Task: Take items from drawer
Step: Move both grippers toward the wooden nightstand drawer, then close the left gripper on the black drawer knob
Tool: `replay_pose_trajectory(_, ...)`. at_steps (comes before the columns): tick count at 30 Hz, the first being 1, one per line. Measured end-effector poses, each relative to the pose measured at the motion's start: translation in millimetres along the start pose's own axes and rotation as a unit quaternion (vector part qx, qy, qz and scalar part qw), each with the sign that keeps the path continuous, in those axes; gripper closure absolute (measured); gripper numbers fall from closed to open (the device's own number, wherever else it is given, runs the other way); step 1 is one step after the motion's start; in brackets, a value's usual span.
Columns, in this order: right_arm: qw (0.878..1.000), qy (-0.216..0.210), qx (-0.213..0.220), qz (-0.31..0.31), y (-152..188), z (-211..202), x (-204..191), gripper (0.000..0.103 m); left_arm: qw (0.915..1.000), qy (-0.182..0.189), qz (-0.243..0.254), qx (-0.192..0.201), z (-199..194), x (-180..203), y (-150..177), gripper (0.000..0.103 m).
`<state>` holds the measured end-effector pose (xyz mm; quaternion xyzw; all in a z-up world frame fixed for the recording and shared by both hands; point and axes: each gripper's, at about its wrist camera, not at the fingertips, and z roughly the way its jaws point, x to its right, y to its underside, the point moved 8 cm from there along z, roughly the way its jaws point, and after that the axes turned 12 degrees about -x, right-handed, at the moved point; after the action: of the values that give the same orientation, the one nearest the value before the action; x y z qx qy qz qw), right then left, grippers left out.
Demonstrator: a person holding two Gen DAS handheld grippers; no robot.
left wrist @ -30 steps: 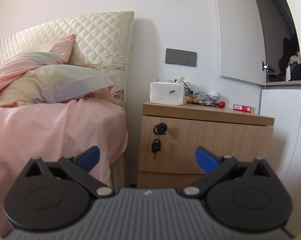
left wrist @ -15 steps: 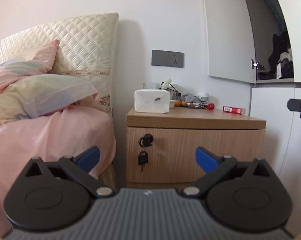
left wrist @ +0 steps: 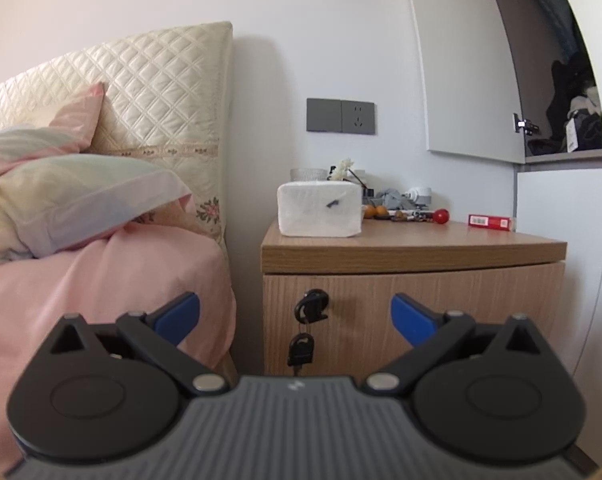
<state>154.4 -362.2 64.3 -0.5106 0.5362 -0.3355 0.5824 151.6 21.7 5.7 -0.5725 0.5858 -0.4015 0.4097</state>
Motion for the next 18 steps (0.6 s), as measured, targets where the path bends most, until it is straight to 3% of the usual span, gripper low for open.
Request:
replay_pose_trajectory(4, 1.0, -0.009, 0.003, 0.028, 13.6, 7.7, 24.5, 0.0, 0.9997, 0.013, -0.01, 0.019, 7.3, -6.8, -4.7, 0.0)
replay_pose_trajectory(10, 0.998, -0.04, -0.012, 0.056, 31.3, 8.6, 45.5, 0.0, 0.9998, 0.017, -0.01, -0.006, 26.9, -13.8, 4.2, 0.0)
replay_pose_trajectory(18, 0.994, -0.074, -0.081, 0.023, 65.5, 8.8, 41.2, 0.0, 0.9989, 0.021, -0.01, -0.04, 40.5, -18.6, 18.4, 0.0)
